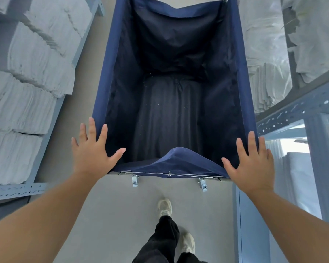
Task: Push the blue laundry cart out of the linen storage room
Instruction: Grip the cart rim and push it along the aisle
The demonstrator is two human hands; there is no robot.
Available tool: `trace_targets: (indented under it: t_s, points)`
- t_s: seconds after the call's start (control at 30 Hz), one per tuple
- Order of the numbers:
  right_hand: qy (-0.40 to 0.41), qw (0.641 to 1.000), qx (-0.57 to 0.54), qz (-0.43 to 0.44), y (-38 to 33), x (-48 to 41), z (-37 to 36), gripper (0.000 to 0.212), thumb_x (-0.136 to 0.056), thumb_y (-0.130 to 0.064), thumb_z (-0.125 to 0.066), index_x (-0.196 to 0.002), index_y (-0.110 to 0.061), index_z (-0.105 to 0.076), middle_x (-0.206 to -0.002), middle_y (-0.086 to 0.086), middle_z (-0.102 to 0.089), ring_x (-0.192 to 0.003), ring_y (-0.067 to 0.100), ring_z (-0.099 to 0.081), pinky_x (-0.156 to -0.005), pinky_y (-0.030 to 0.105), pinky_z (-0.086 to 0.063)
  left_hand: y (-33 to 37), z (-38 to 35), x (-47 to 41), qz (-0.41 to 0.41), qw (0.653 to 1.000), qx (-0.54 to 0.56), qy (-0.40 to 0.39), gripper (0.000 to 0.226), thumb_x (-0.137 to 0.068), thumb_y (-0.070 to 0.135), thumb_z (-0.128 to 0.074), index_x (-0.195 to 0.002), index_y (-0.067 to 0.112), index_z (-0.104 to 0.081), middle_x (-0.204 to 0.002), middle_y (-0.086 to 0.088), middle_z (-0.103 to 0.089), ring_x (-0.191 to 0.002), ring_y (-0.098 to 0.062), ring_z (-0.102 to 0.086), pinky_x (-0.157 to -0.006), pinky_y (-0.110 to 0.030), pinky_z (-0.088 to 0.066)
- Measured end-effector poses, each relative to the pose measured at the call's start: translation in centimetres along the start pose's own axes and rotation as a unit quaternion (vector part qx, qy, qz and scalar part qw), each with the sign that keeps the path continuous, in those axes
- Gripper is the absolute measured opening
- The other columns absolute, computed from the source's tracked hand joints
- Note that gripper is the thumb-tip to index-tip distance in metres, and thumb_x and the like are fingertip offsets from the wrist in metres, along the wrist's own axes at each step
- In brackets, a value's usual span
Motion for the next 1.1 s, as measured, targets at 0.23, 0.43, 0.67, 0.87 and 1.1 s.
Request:
trace_targets:
  t_s: [0.23,0.43,0.67,0.87,1.1]
  points:
    - [0.014,1.000,-0.011,0.001,-1.0,-3.6,0.5,0.080,-0.090,-0.064,-0.034,-0.145,-0.008,-0.049,-0.161,0.023,-0.032,-0.147,0.048,-0.029,-0.105,0.061,-0.041,-0.4,0.5,-3.9,-0.009,1.000,0.003,0.010,0.096,-0.085,0.084,-0.025,-0.154,0.018,-0.030,-0.168,-0.020,-0.015,-0.152,-0.049,-0.019,-0.111,-0.072,-0.028]
    - [0.020,1.000,-0.014,-0.004,-1.7,-6.4,0.9,0.079,-0.090,-0.062,-0.037,-0.146,-0.008,-0.049,-0.161,0.023,-0.032,-0.147,0.049,-0.029,-0.108,0.062,-0.039,-0.6,1.1,-7.1,-0.011,1.000,0.000,0.011,0.097,-0.084,0.085,-0.023,-0.154,0.018,-0.030,-0.168,-0.021,-0.015,-0.152,-0.048,-0.020,-0.111,-0.070,-0.029]
    - [0.016,1.000,-0.015,-0.004,-2.0,-9.8,1.4,0.078,-0.089,-0.061,-0.038,-0.146,-0.008,-0.048,-0.161,0.023,-0.031,-0.147,0.049,-0.028,-0.110,0.063,-0.037,-0.3,1.8,-10.4,-0.010,1.000,0.006,0.015,0.098,-0.084,0.083,-0.027,-0.153,0.015,-0.033,-0.168,-0.022,-0.016,-0.152,-0.048,-0.020,-0.111,-0.068,-0.031]
    - [0.016,1.000,-0.015,-0.009,-2.6,-13.2,2.2,0.078,-0.088,-0.060,-0.038,-0.147,-0.008,-0.047,-0.161,0.024,-0.032,-0.147,0.049,-0.029,-0.109,0.064,-0.037,-0.3,2.2,-14.0,-0.013,1.000,0.001,0.023,0.096,-0.084,0.083,-0.028,-0.153,0.016,-0.033,-0.168,-0.022,-0.016,-0.152,-0.047,-0.021,-0.111,-0.066,-0.033]
    - [0.022,1.000,-0.017,-0.006,-2.9,-17.7,2.9,0.080,-0.088,-0.060,-0.035,-0.146,-0.007,-0.048,-0.160,0.026,-0.034,-0.145,0.051,-0.030,-0.110,0.063,-0.035,-0.2,2.7,-18.5,-0.012,0.999,0.008,0.031,0.096,-0.084,0.083,-0.030,-0.153,0.017,-0.033,-0.168,-0.021,-0.016,-0.152,-0.047,-0.021,-0.112,-0.065,-0.032]
Point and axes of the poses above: each hand's wrist, its own x-axis away from the middle knuckle, its own z-axis out of the back of the hand, y = z × x, the point moved 1 cm from there along -x, towards the middle knuckle
